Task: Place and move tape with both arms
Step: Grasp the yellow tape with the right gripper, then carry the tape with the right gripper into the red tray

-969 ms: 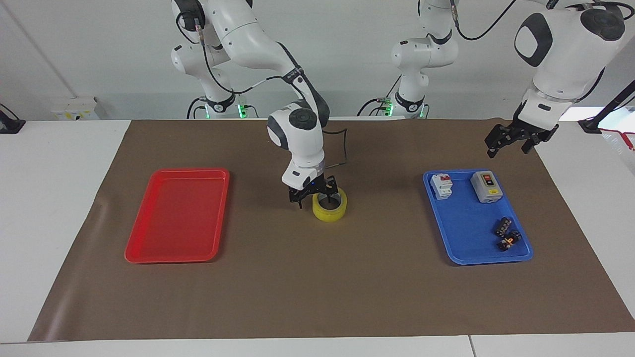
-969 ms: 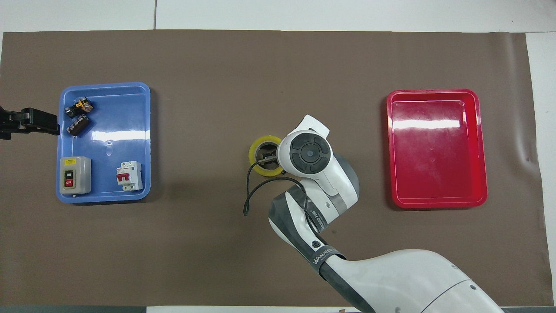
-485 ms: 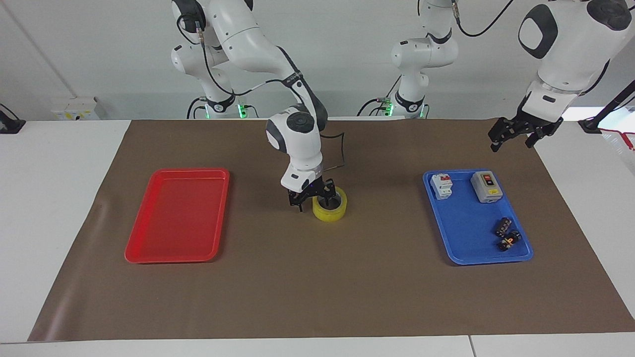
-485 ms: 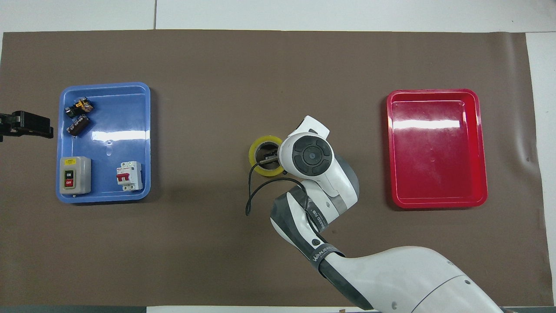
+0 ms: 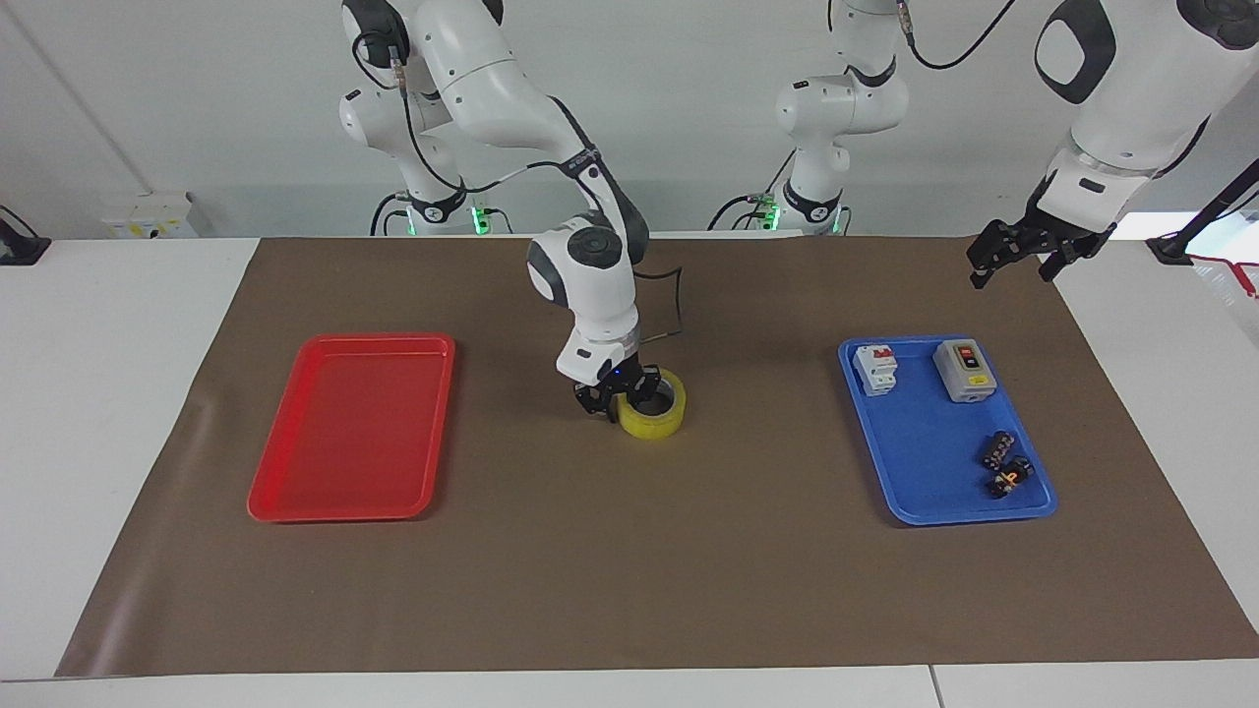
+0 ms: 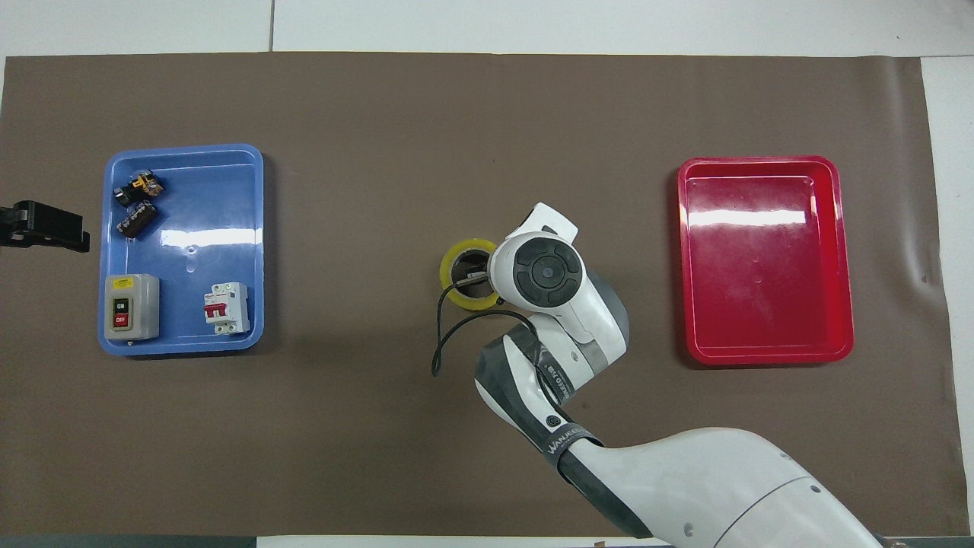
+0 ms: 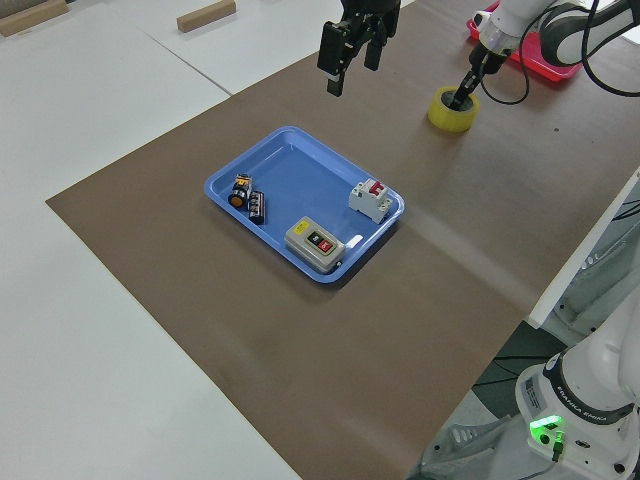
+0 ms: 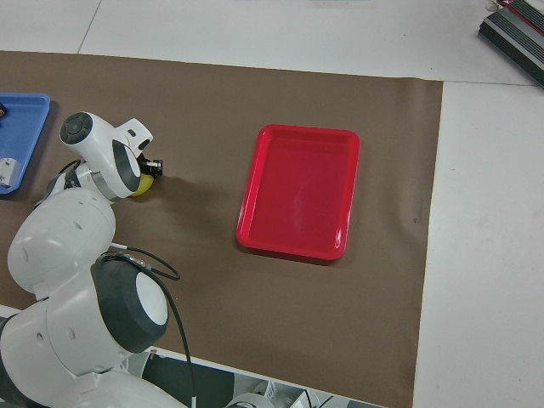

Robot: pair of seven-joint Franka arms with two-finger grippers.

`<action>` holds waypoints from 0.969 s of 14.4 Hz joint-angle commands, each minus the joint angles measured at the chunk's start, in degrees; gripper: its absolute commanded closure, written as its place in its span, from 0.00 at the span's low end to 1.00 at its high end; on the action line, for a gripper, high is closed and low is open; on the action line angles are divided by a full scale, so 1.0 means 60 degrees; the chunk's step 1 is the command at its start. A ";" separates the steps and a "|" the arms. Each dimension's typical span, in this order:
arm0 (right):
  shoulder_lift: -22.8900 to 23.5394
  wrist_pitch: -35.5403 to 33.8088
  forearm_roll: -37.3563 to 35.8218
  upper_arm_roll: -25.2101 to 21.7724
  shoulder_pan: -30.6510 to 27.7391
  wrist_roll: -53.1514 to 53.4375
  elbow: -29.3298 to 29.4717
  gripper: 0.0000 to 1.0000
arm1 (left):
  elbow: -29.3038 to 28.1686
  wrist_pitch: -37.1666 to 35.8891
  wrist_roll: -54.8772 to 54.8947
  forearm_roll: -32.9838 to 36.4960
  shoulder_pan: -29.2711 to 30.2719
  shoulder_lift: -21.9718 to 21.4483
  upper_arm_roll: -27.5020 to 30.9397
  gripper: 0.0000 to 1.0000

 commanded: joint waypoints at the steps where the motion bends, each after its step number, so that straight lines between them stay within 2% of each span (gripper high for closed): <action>1: 0.0010 -0.0506 0.0114 0.0074 -0.0122 0.0003 0.0195 1.00 | 0.0149 -0.0274 0.0293 -0.0294 0.0182 0.0058 0.0005 0.00; 3: -0.0019 -0.1340 0.0143 0.0060 -0.0181 0.0062 0.0707 1.00 | 0.0134 -0.0274 0.0293 -0.0294 0.0182 0.0043 0.0005 0.00; 5: -0.0542 -0.2131 0.0143 -0.0071 -0.0355 0.0398 0.0987 1.00 | 0.0119 -0.0274 0.0293 -0.0279 0.0182 0.0043 0.0005 0.00; 9: -0.2242 -0.3889 0.0114 -0.0072 -0.1847 0.0180 0.0914 1.00 | 0.0090 -0.0274 0.0308 -0.0279 0.0167 0.0028 -0.0009 0.00; 12: -0.2742 -0.4696 0.0114 -0.0072 -0.2858 -0.0374 0.0885 1.00 | 0.0163 -0.0259 0.0381 -0.0250 0.0167 0.0072 -0.0009 0.00; 14: -0.2948 -0.5165 0.0114 -0.0072 -0.3736 -0.1601 0.0783 1.00 | 0.0236 -0.0259 0.0396 -0.0221 0.0167 0.0116 -0.0009 0.00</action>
